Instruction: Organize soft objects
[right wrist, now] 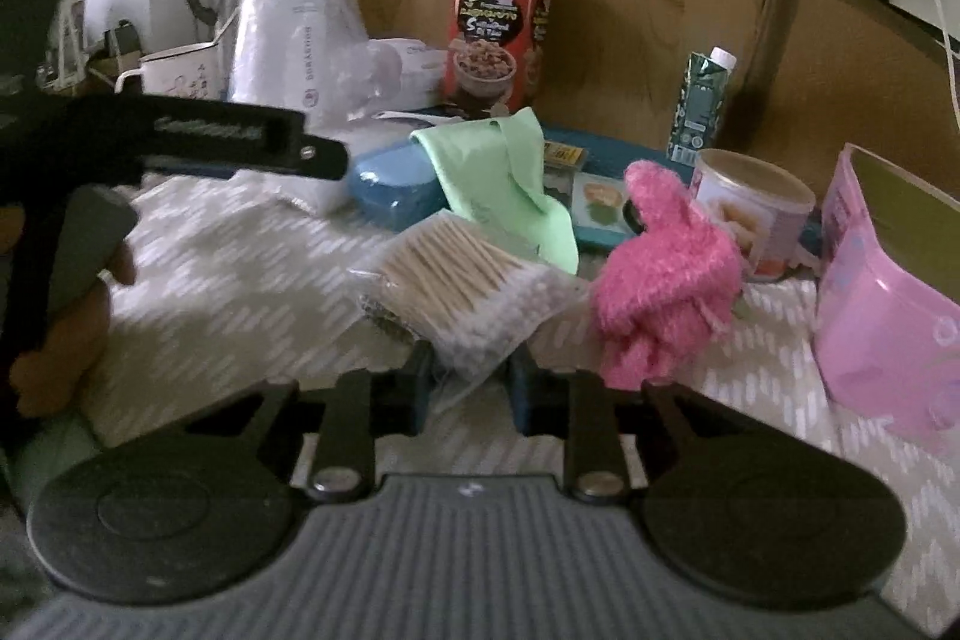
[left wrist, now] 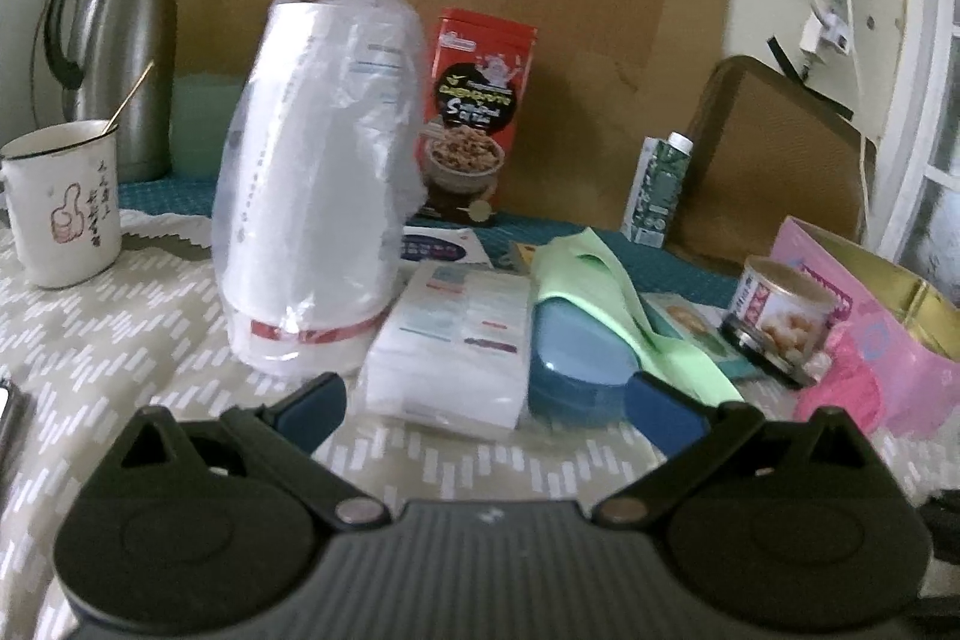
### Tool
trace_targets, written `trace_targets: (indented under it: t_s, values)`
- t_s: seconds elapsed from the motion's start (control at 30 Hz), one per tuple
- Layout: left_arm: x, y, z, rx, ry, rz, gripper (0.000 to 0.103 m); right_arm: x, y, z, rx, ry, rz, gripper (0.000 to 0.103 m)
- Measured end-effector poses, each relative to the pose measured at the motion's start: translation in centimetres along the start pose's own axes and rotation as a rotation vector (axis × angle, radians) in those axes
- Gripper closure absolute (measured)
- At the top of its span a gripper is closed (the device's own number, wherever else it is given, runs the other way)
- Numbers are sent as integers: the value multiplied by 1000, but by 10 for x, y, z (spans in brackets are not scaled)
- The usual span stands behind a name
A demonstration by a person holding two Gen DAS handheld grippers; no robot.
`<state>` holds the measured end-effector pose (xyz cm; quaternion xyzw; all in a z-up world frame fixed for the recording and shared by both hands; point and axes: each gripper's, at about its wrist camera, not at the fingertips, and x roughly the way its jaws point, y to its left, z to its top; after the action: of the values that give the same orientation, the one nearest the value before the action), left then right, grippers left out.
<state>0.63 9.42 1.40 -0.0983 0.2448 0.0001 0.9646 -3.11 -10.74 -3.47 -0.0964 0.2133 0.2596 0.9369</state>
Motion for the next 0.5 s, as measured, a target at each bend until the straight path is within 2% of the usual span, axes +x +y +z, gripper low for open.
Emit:
trace_targets:
  t_s: [0.3,0.37,0.5]
  values:
    - [1,-6,-2,35,16,-16,0,-30,-7,-21,14,1,2,73]
    - [0,-6,-2,39,14,-19,0,-30,-10,-21,32,-1,-7,69]
    - [-3,-6,-3,49,3,-49,0,-26,-8,-21,32,-9,-23,48]
